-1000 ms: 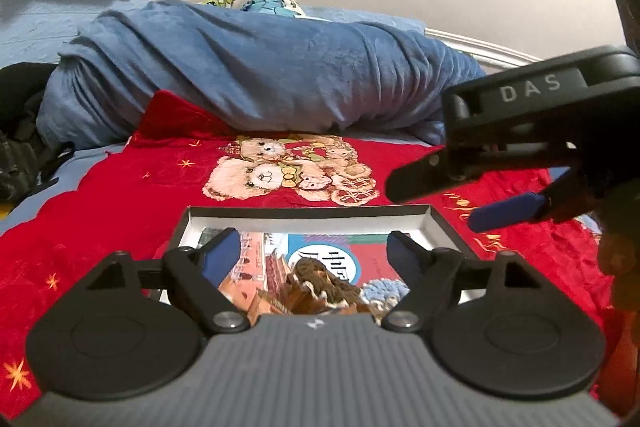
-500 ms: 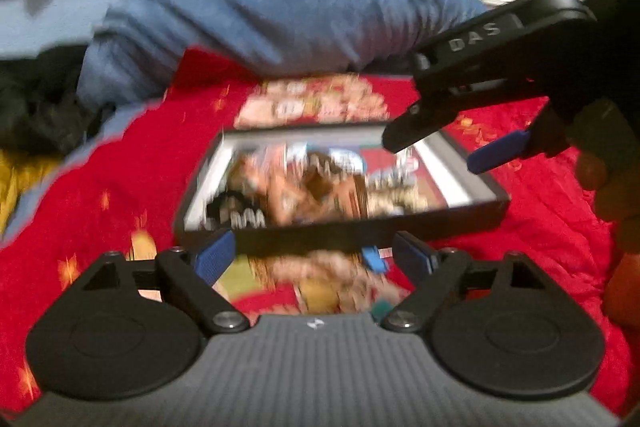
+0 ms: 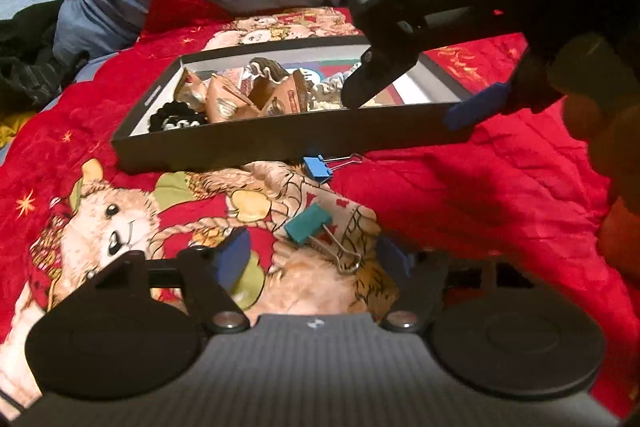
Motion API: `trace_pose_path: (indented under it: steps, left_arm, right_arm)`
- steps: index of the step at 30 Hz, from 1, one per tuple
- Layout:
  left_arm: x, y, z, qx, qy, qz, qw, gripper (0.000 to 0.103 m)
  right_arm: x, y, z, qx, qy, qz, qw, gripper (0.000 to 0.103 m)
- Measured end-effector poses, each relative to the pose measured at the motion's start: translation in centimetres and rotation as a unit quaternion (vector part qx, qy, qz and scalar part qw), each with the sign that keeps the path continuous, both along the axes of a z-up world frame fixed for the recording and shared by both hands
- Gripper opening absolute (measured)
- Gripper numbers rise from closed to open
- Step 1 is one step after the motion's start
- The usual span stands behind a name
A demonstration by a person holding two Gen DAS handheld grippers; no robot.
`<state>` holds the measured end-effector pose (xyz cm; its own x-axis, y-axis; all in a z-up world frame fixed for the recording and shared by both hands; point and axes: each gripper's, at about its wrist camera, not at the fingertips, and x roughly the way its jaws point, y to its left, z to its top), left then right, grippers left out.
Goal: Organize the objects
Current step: 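Close left tool on the teal binder clip while right tool closes on the blue clip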
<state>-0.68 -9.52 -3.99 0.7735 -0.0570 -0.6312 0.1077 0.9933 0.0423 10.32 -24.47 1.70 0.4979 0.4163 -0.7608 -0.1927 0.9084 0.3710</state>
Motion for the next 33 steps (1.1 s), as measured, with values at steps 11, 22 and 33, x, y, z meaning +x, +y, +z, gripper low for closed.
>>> trace_pose_path:
  steps: [11,22,33]
  left_arm:
    - [0.3,-0.2,-0.5,0.014,-0.004,-0.014,0.9998,0.031]
    - [-1.0,0.8,0.2,0.018,0.005,0.010,0.9998,0.031]
    - [-0.8,1.3,0.4,0.009,0.008,0.015,0.9998,0.031]
  right_arm:
    - [1.6,3.8,-2.4,-0.023,0.011,0.031,0.999,0.082]
    - [2.6,10.4,-5.1,-0.136,0.024,0.051,0.989,0.079]
    - [2.8,10.0,-4.4,-0.135,0.035,0.034,0.990,0.041]
